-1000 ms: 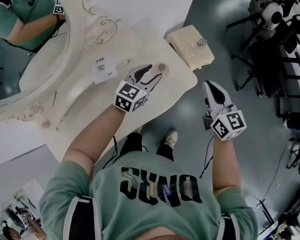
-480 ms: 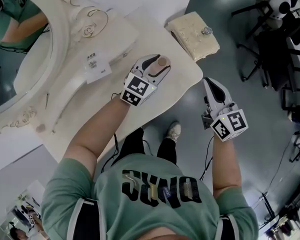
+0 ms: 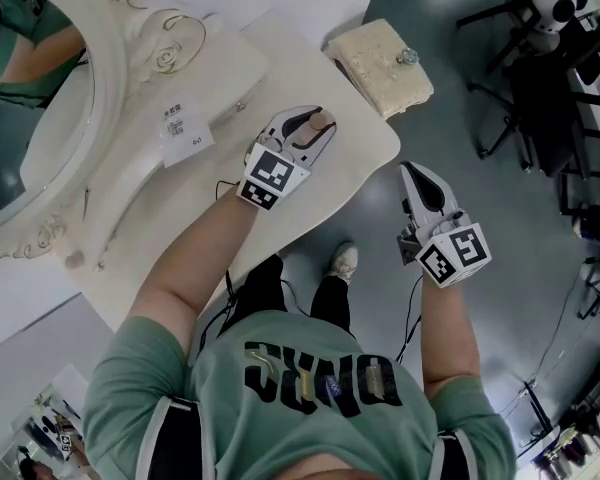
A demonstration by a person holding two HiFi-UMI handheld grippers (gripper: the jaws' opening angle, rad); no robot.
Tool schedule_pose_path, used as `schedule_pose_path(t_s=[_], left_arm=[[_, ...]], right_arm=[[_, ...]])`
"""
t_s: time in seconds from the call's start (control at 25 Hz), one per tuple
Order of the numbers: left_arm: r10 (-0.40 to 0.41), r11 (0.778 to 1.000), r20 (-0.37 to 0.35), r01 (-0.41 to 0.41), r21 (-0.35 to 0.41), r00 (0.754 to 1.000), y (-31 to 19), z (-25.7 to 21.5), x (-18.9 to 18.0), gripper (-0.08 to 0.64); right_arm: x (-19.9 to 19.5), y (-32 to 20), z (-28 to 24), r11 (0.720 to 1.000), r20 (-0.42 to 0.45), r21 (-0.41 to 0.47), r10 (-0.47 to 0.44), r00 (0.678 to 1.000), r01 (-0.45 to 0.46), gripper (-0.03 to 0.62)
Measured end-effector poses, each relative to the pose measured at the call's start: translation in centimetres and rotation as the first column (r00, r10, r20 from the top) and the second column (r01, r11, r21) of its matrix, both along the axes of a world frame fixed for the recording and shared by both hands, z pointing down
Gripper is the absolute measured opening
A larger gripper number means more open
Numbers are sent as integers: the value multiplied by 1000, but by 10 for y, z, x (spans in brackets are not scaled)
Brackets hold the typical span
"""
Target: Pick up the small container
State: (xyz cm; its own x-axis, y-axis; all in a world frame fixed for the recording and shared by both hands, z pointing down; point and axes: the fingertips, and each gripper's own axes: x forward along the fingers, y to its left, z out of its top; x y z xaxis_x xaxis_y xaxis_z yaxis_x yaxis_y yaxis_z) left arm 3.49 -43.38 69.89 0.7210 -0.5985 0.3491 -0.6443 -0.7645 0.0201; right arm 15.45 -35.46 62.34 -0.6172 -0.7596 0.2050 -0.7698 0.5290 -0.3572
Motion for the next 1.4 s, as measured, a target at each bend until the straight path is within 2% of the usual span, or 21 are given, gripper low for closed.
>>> schedule_pose_path(t_s=[0.8, 1.2, 1.4], left_arm=[[-8, 1000, -16, 8, 14, 1000, 23, -71, -3, 140], [1, 999, -18, 0, 39, 1000, 36, -131, -4, 140], [12, 998, -43, -10, 61, 999, 40, -172, -3, 140]], right_arm=[[6, 16, -55, 997, -16, 72, 5, 1000, -4, 9], [5, 20, -104, 992, -36, 128, 0, 999, 4, 9], [8, 22, -135, 987, -45, 162, 2, 999, 6, 9]])
